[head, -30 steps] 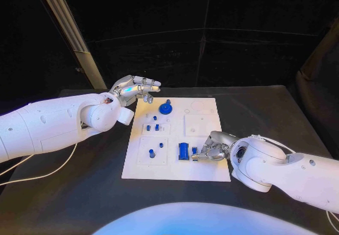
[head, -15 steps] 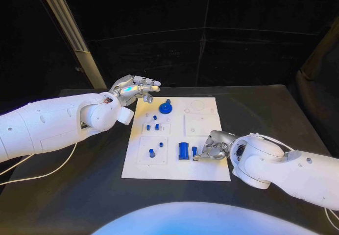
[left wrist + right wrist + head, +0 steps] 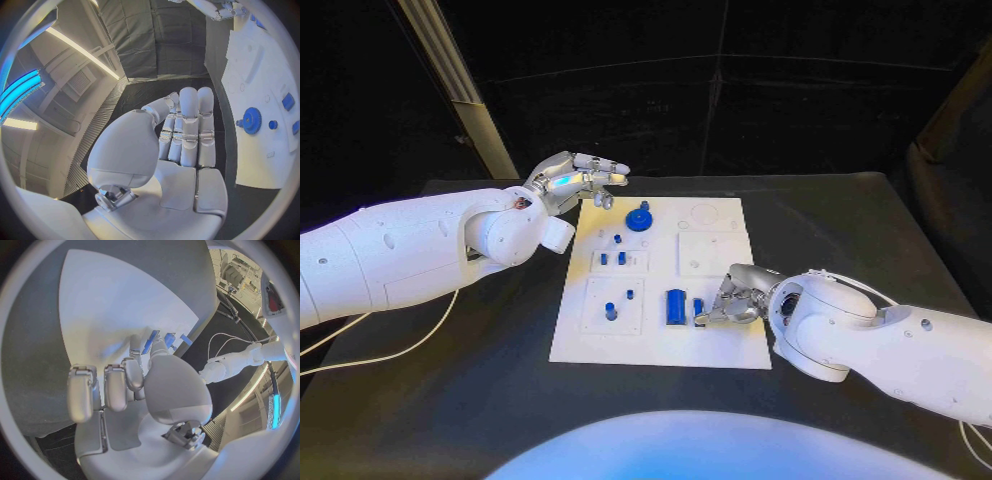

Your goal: Assemble the parts on the task board

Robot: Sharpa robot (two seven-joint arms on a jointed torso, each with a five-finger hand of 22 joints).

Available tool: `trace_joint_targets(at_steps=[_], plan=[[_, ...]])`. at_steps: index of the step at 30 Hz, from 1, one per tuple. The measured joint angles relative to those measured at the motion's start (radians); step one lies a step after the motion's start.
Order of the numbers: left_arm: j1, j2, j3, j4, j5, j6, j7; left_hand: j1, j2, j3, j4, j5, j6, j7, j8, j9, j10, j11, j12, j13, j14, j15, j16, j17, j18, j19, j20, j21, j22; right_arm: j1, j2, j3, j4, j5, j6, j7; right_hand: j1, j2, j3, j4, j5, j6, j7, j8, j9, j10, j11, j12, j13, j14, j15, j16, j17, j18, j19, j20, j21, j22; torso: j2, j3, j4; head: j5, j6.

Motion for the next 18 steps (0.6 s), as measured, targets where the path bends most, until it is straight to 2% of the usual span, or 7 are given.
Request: trace_joint_targets(at_steps=[6, 8, 11, 12, 14, 16, 18], plan=[[0.000, 0.000, 0.000, 0.000, 0.000, 0.000, 0.000, -0.001, 0.001, 0.000, 0.000, 0.000, 0.000, 0.000, 0.000, 0.000, 0.000, 0.000, 0.000, 0.000, 0.000, 0.000, 0.000, 0.000, 0.000, 0.000, 0.000, 0.000, 0.000, 0.000, -0.051, 0.000, 0.012, 0.076, -0.027, 0.080, -0.005, -0.027, -0.002, -0.005, 0.000, -0.061, 0.014, -0.006, -0.004, -0.007, 0.007, -0.009, -0.003, 0.000, 0.000, -0.007, -0.001, 0.000, 0.000, 0.000, -0.017, 0.000, -0.002, -0.0005, -0.0006, -0.003, 0.005], [0.000, -0.001, 0.000, 0.001, 0.000, 0.000, 0.000, -0.004, 0.004, 0.000, 0.000, 0.000, 0.000, 0.000, 0.000, 0.000, 0.000, 0.000, 0.000, 0.001, 0.000, 0.000, 0.000, -0.001, 0.000, 0.000, 0.000, 0.000, 0.000, 0.005, -0.069, -0.001, 0.009, 0.130, -0.033, 0.135, 0.018, -0.028, 0.005, -0.025, 0.000, -0.082, 0.021, -0.006, -0.004, -0.019, 0.018, -0.035, -0.018, 0.000, 0.000, -0.021, -0.016, 0.000, 0.000, 0.000, -0.040, 0.000, -0.002, -0.0013, -0.0007, -0.005, 0.009], [0.000, -0.001, 0.000, 0.001, 0.000, 0.000, 0.000, -0.004, 0.004, 0.000, 0.000, 0.000, 0.000, 0.000, 0.000, 0.001, 0.000, 0.000, 0.000, 0.001, 0.000, 0.000, 0.000, -0.001, 0.000, 0.000, 0.000, -0.004, 0.000, 0.021, -0.089, -0.001, -0.009, 0.224, -0.042, 0.227, 0.064, -0.019, 0.013, -0.063, 0.006, -0.127, 0.035, -0.006, -0.009, -0.083, 0.027, -0.149, -0.109, 0.000, 0.014, -0.067, -0.075, 0.001, 0.000, 0.011, -0.109, 0.000, -0.005, -0.0035, -0.0012, -0.009, 0.019], [0.000, -0.001, 0.000, 0.001, 0.000, 0.000, 0.000, -0.010, 0.005, 0.000, 0.000, -0.004, 0.000, 0.000, 0.000, 0.001, 0.000, 0.000, 0.000, 0.003, 0.000, 0.000, -0.001, -0.002, 0.000, 0.000, 0.000, -0.004, 0.000, 0.030, -0.095, -0.001, -0.020, 0.264, -0.046, 0.266, 0.079, -0.014, 0.016, -0.077, 0.014, -0.140, 0.040, -0.006, -0.012, -0.114, 0.030, -0.209, -0.156, 0.000, 0.014, -0.097, -0.111, 0.019, -0.008, 0.018, -0.148, 0.000, -0.007, -0.0042, -0.0018, -0.009, 0.022], [0.000, 0.001, 0.000, -0.002, 0.001, 0.000, 0.001, -0.026, 0.004, -0.003, 0.003, -0.016, 0.000, 0.000, 0.000, 0.001, -0.008, 0.000, 0.000, 0.003, -0.009, 0.006, -0.010, -0.005, 0.000, -0.001, 0.000, -0.012, -0.001, 0.051, -0.102, -0.001, -0.051, 0.368, -0.054, 0.362, 0.118, -0.001, 0.025, -0.109, 0.032, -0.165, 0.049, -0.006, -0.019, -0.234, 0.041, -0.437, -0.332, -0.045, 0.029, -0.242, -0.281, 0.065, -0.100, 0.026, -0.316, -0.045, -0.010, -0.0064, -0.0031, -0.011, 0.029], [0.000, 0.004, -0.001, -0.009, 0.005, -0.001, 0.002, -0.037, -0.001, -0.009, 0.007, -0.037, 0.000, 0.000, -0.005, 0.003, -0.011, 0.000, 0.000, 0.004, -0.038, 0.008, -0.031, -0.015, 0.000, -0.020, 0.003, -0.029, -0.009, 0.072, -0.102, 0.000, -0.093, 0.482, -0.061, 0.460, 0.158, 0.018, 0.032, -0.137, 0.057, -0.195, 0.064, -0.006, -0.035, -0.323, 0.057, -0.592, -0.448, -0.163, 0.046, -0.502, -0.544, 0.127, -0.272, 0.041, -0.611, -0.256, -0.015, -0.0086, -0.0040, -0.014, 0.035], [-0.001, 0.009, -0.002, -0.017, 0.010, -0.001, 0.004, -0.055, -0.008, -0.021, 0.013, -0.048, 0.000, 0.000, -0.005, 0.003, -0.026, 0.004, -0.001, 0.001, -0.078, 0.012, -0.064, -0.031, 0.000, -0.046, 0.008, -0.057, -0.023, 0.087, -0.097, 0.001, -0.132, 0.579, -0.066, 0.539, 0.186, 0.036, 0.035, -0.152, 0.071, -0.220, 0.084, -0.006, -0.057, -0.374, 0.085, -0.716, -0.548, -0.253, 0.071, -0.677, -0.670, 0.141, -0.389, 0.061, -0.813, -0.397, -0.022, -0.0114, -0.0051, -0.017, 0.044]])
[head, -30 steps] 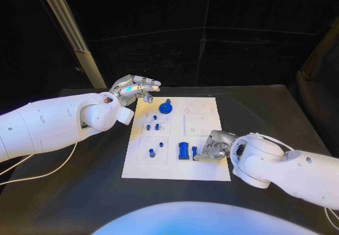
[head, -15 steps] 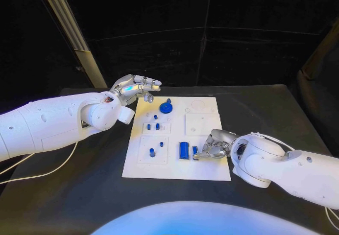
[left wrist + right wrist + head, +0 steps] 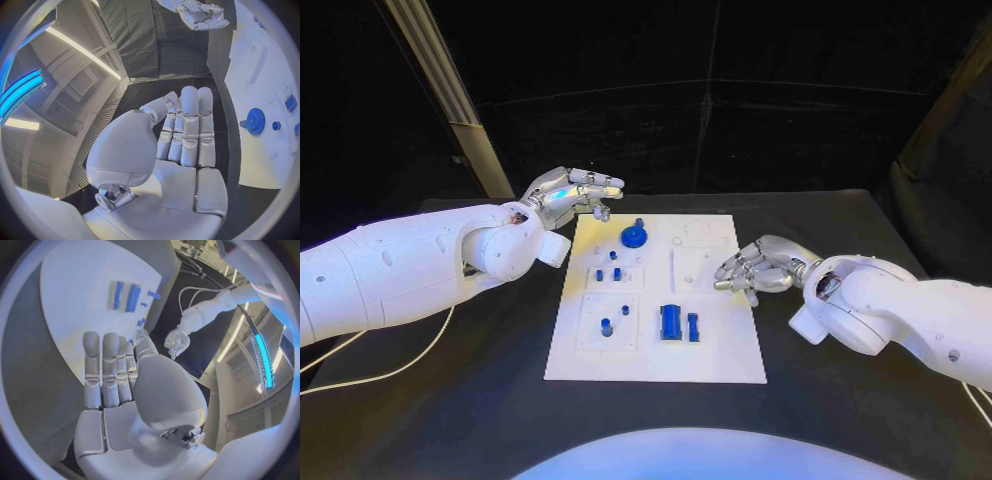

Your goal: Assemble the parts on the task board

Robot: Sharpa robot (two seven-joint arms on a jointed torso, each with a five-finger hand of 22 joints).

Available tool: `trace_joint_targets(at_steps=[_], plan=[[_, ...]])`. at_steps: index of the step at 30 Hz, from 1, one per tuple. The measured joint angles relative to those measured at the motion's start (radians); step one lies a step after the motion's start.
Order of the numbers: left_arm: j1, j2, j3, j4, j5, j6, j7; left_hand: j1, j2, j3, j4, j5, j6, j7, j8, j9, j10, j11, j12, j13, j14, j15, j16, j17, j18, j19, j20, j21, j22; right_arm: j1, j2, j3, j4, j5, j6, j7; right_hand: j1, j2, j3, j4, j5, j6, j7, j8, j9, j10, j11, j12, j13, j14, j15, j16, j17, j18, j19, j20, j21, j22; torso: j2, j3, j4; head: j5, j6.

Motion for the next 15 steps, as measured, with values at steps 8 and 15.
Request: trace_joint_targets(at_steps=[8, 15], plan=[[-0.003, 0.041, -0.010, -0.068, 0.035, -0.003, 0.023, -0.031, -0.006, -0.035, 0.031, -0.006, -0.045, 0.002, -0.004, -0.012, -0.041, 0.037, -0.076, -0.068, -0.233, 0.072, -0.320, -0.159, -0.001, -0.194, 0.054, -0.257, -0.155, 0.032, 0.103, 0.021, -0.256, 0.365, 0.009, 0.271, 0.051, 0.039, -0.023, -0.107, -0.024, -0.046, 0.029, 0.000, -0.166, -0.018, 0.079, -0.387, -0.449, -0.188, 0.134, -0.530, -0.356, 0.000, -0.185, 0.113, -0.450, -0.339, -0.033, -0.0124, -0.0024, -0.014, 0.054], [-0.022, 0.093, -0.012, -0.152, 0.073, -0.012, 0.055, -0.031, -0.006, -0.065, 0.043, -0.006, -0.066, -0.002, -0.004, -0.037, -0.053, 0.035, -0.136, -0.124, -0.303, 0.104, -0.532, -0.274, -0.001, -0.290, 0.111, -0.464, -0.319, 0.037, 0.193, 0.036, -0.408, 0.530, 0.041, 0.406, -0.030, 0.086, -0.050, -0.223, -0.052, -0.052, 0.034, 0.000, -0.281, -0.016, 0.078, -0.426, -0.610, -0.163, 0.138, -0.663, -0.503, 0.016, -0.187, 0.149, -0.618, -0.500, -0.056, -0.0160, -0.0043, -0.019, 0.092]])
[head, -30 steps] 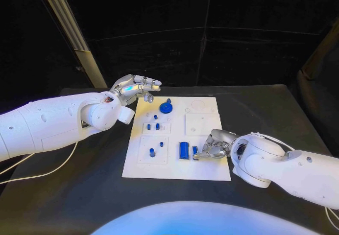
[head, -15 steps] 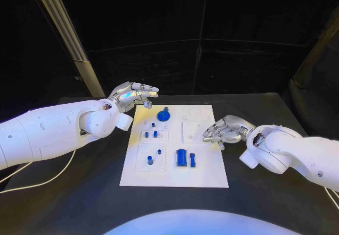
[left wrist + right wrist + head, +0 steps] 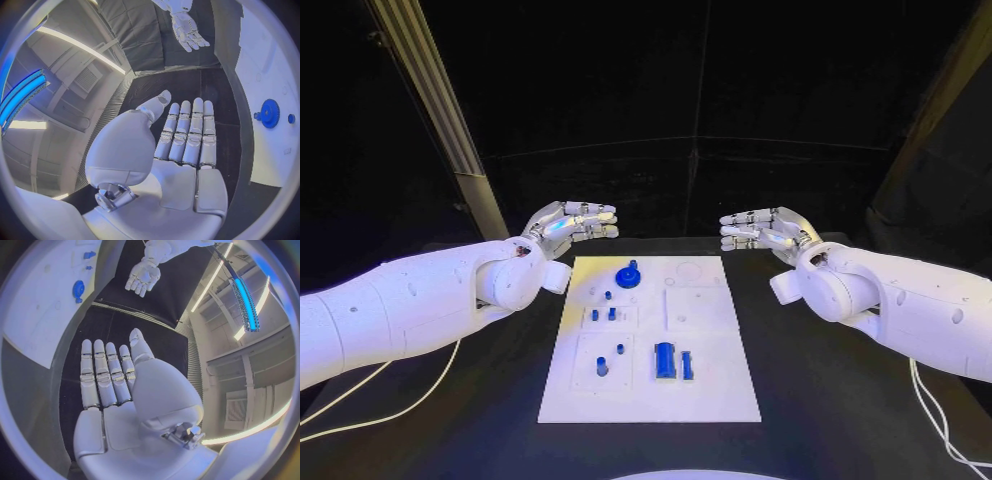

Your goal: Assemble the parts on the task board

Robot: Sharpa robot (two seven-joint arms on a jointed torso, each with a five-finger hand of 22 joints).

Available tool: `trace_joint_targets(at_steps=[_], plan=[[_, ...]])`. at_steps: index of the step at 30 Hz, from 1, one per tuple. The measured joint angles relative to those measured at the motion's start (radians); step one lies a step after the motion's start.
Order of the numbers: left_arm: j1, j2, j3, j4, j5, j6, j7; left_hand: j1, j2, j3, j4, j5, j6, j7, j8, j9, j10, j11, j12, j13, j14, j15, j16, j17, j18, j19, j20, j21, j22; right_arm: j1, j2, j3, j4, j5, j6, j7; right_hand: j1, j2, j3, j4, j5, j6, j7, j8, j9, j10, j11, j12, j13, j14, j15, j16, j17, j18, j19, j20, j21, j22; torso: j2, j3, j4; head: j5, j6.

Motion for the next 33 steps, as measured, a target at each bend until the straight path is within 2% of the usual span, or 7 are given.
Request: trace_joint_targets(at_steps=[5, 9, 12, 17, 22, 27, 33], plan=[[-0.012, 0.025, -0.001, -0.042, 0.022, -0.012, 0.017, -0.001, 0.015, -0.014, 0.002, 0.000, -0.016, -0.001, -0.001, -0.012, -0.010, -0.001, -0.019, -0.004, 0.006, 0.005, -0.056, -0.039, 0.000, 0.011, 0.012, -0.041, -0.056, 0.000, 0.040, 0.004, -0.059, 0.044, 0.020, 0.045, -0.053, 0.028, 0.000, -0.057, -0.007, 0.000, 0.006, 0.000, -0.045, -0.005, 0.003, -0.002, -0.045, 0.011, 0.002, -0.011, -0.053, 0.000, 0.012, 0.008, -0.043, -0.063, -0.009, 0.0019, 0.0010, -0.001, 0.015], [-0.015, 0.021, 0.002, -0.032, 0.021, -0.016, 0.014, -0.169, 0.038, -0.066, 0.019, -0.020, -0.153, -0.020, -0.031, -0.043, -0.146, -0.016, -0.048, -0.029, -0.125, -0.015, -0.082, -0.063, -0.009, -0.091, -0.018, -0.076, -0.113, -0.004, 0.032, 0.003, -0.046, 0.044, 0.016, 0.043, -0.241, 0.007, 0.029, -0.028, -0.035, -0.131, -0.014, -0.027, -0.065, -0.149, -0.013, -0.031, -0.073, -0.135, -0.012, -0.040, -0.090, -0.004, -0.109, -0.025, -0.073, -0.113, -0.009, 0.0019, 0.0029, -0.002, 0.017], [-0.022, 0.020, 0.011, -0.015, 0.020, -0.026, 0.014, -0.295, 0.048, -0.103, 0.033, -0.027, -0.255, -0.033, -0.046, -0.070, -0.248, -0.046, -0.068, -0.043, -0.223, -0.047, -0.100, -0.080, -0.023, -0.169, -0.042, -0.100, -0.154, -0.009, 0.025, 0.004, -0.028, 0.045, 0.005, 0.043, -0.372, -0.008, 0.051, -0.007, -0.064, -0.227, -0.029, -0.041, -0.078, -0.252, -0.026, -0.044, -0.086, -0.240, -0.039, -0.053, -0.107, -0.025, -0.199, -0.047, -0.087, -0.147, -0.008, 0.0032, 0.0108, -0.009, 0.029], [-0.046, 0.012, 0.037, 0.045, 0.014, -0.079, 0.016, -0.478, 0.058, -0.159, 0.079, -0.035, -0.405, -0.072, -0.056, -0.095, -0.398, -0.086, -0.099, -0.055, -0.366, -0.080, -0.127, -0.105, -0.052, -0.282, -0.076, -0.137, -0.215, -0.026, 0.009, 0.013, 0.047, 0.063, -0.050, 0.052, -0.570, -0.032, 0.083, 0.026, -0.093, -0.371, -0.053, -0.049, -0.129, -0.406, -0.076, -0.054, -0.099, -0.397, -0.081, -0.061, -0.123, -0.048, -0.333, -0.082, -0.095, -0.198, -0.006, 0.0080, 0.0395, -0.028, 0.067], [-0.081, 0.000, 0.075, 0.130, 0.002, -0.185, 0.023, -0.618, 0.062, -0.198, 0.111, -0.039, -0.520, -0.111, -0.061, -0.105, -0.513, -0.101, -0.122, -0.059, -0.476, -0.093, -0.160, -0.147, -0.069, -0.369, -0.102, -0.164, -0.261, -0.050, -0.014, 0.023, 0.154, 0.099, -0.154, 0.078, -0.725, -0.082, 0.108, 0.051, -0.101, -0.483, -0.103, -0.055, -0.153, -0.526, -0.103, -0.058, -0.103, -0.521, -0.098, -0.066, -0.129, -0.066, -0.438, -0.108, -0.101, -0.238, -0.004, 0.0130, 0.0690, -0.042, 0.094], [-0.116, -0.008, 0.112, 0.219, -0.014, -0.314, 0.035, -0.724, 0.063, -0.230, 0.123, -0.039, -0.607, -0.127, -0.061, -0.108, -0.599, -0.107, -0.164, -0.061, -0.557, -0.099, -0.199, -0.179, -0.074, -0.434, -0.124, -0.184, -0.296, -0.072, -0.035, 0.032, 0.246, 0.144, -0.275, 0.113, -0.837, -0.105, 0.131, 0.088, -0.107, -0.566, -0.126, -0.055, -0.163, -0.614, -0.113, -0.058, -0.105, -0.611, -0.105, -0.066, -0.131, -0.071, -0.515, -0.128, -0.101, -0.267, -0.003, 0.0149, 0.0800, -0.044, 0.100], [-0.146, -0.017, 0.144, 0.300, -0.035, -0.473, 0.052, -0.835, 0.064, -0.261, 0.132, -0.043, -0.697, -0.136, -0.065, -0.110, -0.691, -0.111, -0.200, -0.062, -0.645, -0.102, -0.220, -0.197, -0.126, -0.501, -0.180, -0.235, -0.333, -0.087, -0.052, 0.039, 0.313, 0.196, -0.404, 0.152, -0.957, -0.118, 0.186, 0.129, -0.107, -0.652, -0.140, -0.056, -0.168, -0.707, -0.120, -0.058, -0.106, -0.705, -0.109, -0.069, -0.132, -0.126, -0.593, -0.185, -0.101, -0.298, -0.003, 0.0155, 0.0844, -0.045, 0.101]])
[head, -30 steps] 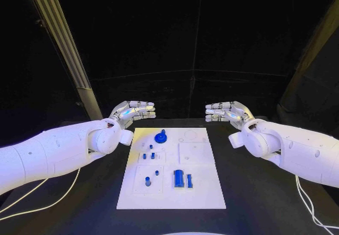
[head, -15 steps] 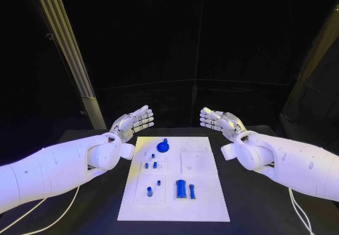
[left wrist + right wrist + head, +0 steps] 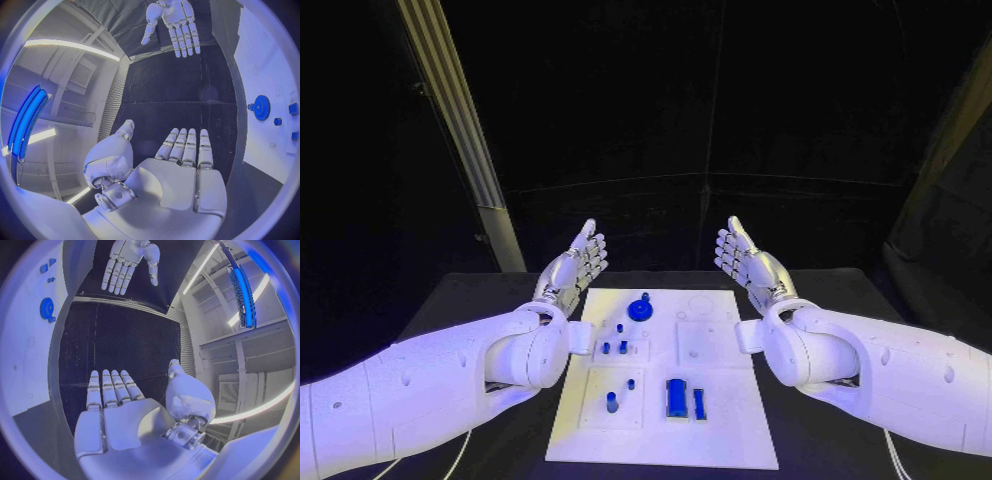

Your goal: Assemble the parts on the task board

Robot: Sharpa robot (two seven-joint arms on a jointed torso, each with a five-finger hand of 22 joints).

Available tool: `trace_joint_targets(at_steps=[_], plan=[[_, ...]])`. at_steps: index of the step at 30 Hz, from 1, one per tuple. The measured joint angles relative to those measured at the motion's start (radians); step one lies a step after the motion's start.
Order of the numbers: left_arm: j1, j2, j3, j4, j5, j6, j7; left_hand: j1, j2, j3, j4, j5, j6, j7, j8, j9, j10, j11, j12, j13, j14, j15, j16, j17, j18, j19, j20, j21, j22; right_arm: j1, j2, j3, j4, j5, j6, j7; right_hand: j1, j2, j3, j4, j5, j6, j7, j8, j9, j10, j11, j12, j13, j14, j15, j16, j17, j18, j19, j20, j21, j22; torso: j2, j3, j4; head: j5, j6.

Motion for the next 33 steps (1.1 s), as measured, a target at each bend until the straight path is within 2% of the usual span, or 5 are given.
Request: trace_joint_targets(at_steps=[10, 23, 27, 29, 33], plan=[[-0.015, -0.005, 0.015, 0.040, -0.022, -0.149, 0.022, -0.136, 0.000, -0.069, 0.002, 0.000, -0.111, -0.005, 0.000, 0.000, -0.112, -0.002, -0.014, 0.000, -0.105, -0.002, -0.008, -0.007, -0.030, -0.084, -0.029, -0.036, -0.062, -0.003, -0.004, 0.002, 0.018, 0.043, -0.094, 0.035, -0.147, -0.006, 0.031, 0.018, 0.000, -0.108, -0.005, -0.003, -0.002, -0.115, -0.003, 0.000, 0.000, -0.119, -0.001, 0.000, -0.001, -0.031, -0.103, -0.032, -0.004, -0.074, 0.000, 0.0003, 0.0013, 0.000, 0.000], [-0.015, -0.005, 0.015, 0.041, -0.029, -0.185, 0.028, -0.241, -0.002, -0.109, 0.002, 0.000, -0.197, -0.005, 0.000, -0.001, -0.196, 0.000, -0.014, 0.000, -0.188, -0.001, -0.008, -0.009, -0.029, -0.145, -0.036, -0.045, -0.123, -0.003, -0.004, 0.002, 0.019, 0.057, -0.118, 0.045, -0.262, -0.010, 0.036, 0.023, 0.000, -0.192, -0.007, -0.003, -0.003, -0.203, -0.004, -0.004, 0.000, -0.210, -0.002, 0.000, -0.001, -0.047, -0.181, -0.039, -0.004, -0.108, 0.000, 0.0003, 0.0015, 0.000, 0.000], [-0.015, -0.005, 0.015, 0.041, -0.030, -0.189, 0.028, -0.375, 0.000, -0.117, 0.001, 0.000, -0.313, -0.005, 0.000, -0.001, -0.313, -0.002, -0.018, 0.000, -0.301, -0.001, -0.008, -0.009, -0.045, -0.242, -0.036, -0.046, -0.130, -0.003, -0.004, 0.002, 0.019, 0.058, -0.120, 0.046, -0.350, -0.008, 0.036, 0.023, 0.000, -0.299, -0.007, -0.003, -0.003, -0.315, -0.004, -0.004, 0.000, -0.322, -0.002, 0.000, -0.001, -0.047, -0.285, -0.039, -0.004, -0.111, 0.000, 0.0003, 0.0015, 0.000, 0.000], [-0.015, -0.005, 0.015, 0.041, -0.030, -0.190, 0.028, -0.390, 0.000, -0.117, 0.001, 0.000, -0.319, -0.005, 0.000, -0.001, -0.319, -0.002, -0.018, 0.000, -0.305, -0.002, -0.008, -0.009, -0.045, -0.241, -0.036, -0.046, -0.130, -0.003, -0.004, 0.002, 0.019, 0.059, -0.121, 0.047, -0.419, -0.008, 0.036, 0.023, 0.000, -0.310, -0.008, -0.003, -0.003, -0.329, -0.003, -0.004, 0.000, -0.339, -0.003, 0.000, -0.001, -0.047, -0.292, -0.039, -0.004, -0.111, 0.000, 0.0003, 0.0015, 0.000, 0.000], [-0.015, -0.005, 0.015, 0.041, -0.030, -0.191, 0.029, -0.390, 0.000, -0.117, 0.001, 0.000, -0.319, -0.006, 0.000, -0.001, -0.319, -0.002, -0.018, 0.000, -0.305, -0.002, -0.008, -0.009, -0.045, -0.241, -0.036, -0.046, -0.130, -0.003, -0.004, 0.002, 0.019, 0.060, -0.122, 0.047, -0.427, -0.009, 0.036, 0.023, 0.000, -0.310, -0.008, -0.003, -0.002, -0.332, -0.004, -0.004, 0.000, -0.342, -0.002, 0.000, -0.001, -0.047, -0.291, -0.039, -0.004, -0.111, 0.000, 0.0003, 0.0015, 0.000, 0.000]])
